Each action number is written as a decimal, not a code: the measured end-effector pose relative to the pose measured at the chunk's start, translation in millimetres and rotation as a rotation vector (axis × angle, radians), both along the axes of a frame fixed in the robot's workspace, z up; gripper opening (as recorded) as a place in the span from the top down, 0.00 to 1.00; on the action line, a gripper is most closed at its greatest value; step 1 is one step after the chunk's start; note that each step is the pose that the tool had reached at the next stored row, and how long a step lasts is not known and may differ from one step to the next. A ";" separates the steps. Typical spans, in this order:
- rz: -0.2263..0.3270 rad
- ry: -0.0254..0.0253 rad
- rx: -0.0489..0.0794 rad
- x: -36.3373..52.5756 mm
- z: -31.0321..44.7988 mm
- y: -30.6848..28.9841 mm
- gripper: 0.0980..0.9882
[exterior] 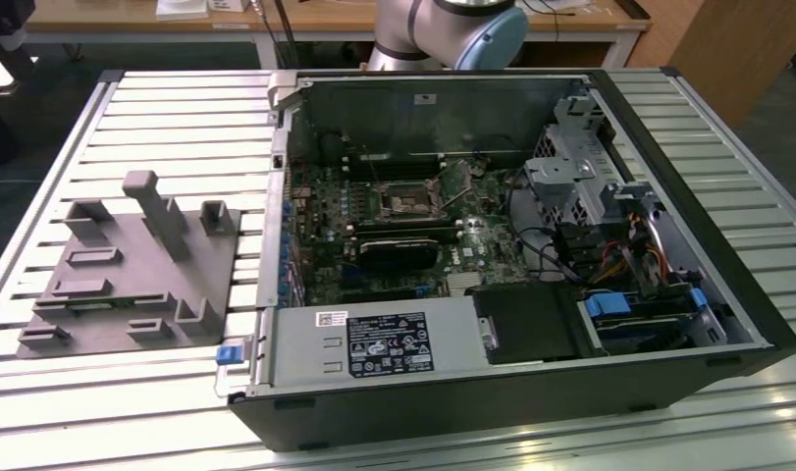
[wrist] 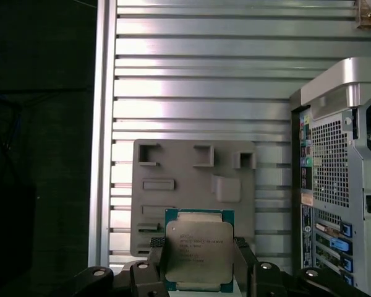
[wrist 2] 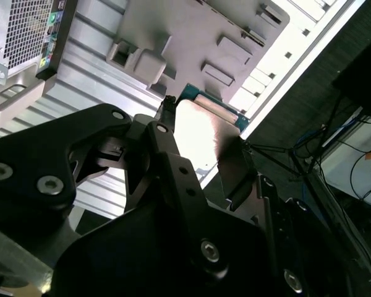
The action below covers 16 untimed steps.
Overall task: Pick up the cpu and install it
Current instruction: 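Pick up the cpu and move it towards the insertion slot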
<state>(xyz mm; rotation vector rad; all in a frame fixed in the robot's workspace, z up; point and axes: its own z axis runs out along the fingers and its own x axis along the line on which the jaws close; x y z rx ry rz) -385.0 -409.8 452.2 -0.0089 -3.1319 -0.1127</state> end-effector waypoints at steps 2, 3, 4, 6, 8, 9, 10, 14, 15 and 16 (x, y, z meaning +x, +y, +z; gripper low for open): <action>0.000 0.0000 0.000 1.9 0.0 0.0 0.52; 0.000 -0.0001 0.000 2.8 0.0 0.0 0.52; 0.000 -0.0001 0.000 3.7 0.0 0.0 0.52; 0.000 0.0000 0.000 5.0 0.0 0.0 0.52; 0.000 0.0000 0.000 6.3 -0.1 0.0 0.52; 0.000 -0.0001 0.000 7.0 -0.1 0.0 0.52; 0.000 0.0000 0.000 7.6 -0.1 0.0 0.52; 0.000 0.0000 0.000 10.2 -0.1 0.0 0.52; 0.000 -0.0001 0.000 10.8 -0.2 0.0 0.52; 0.000 -0.0001 0.000 11.6 -0.2 0.0 0.52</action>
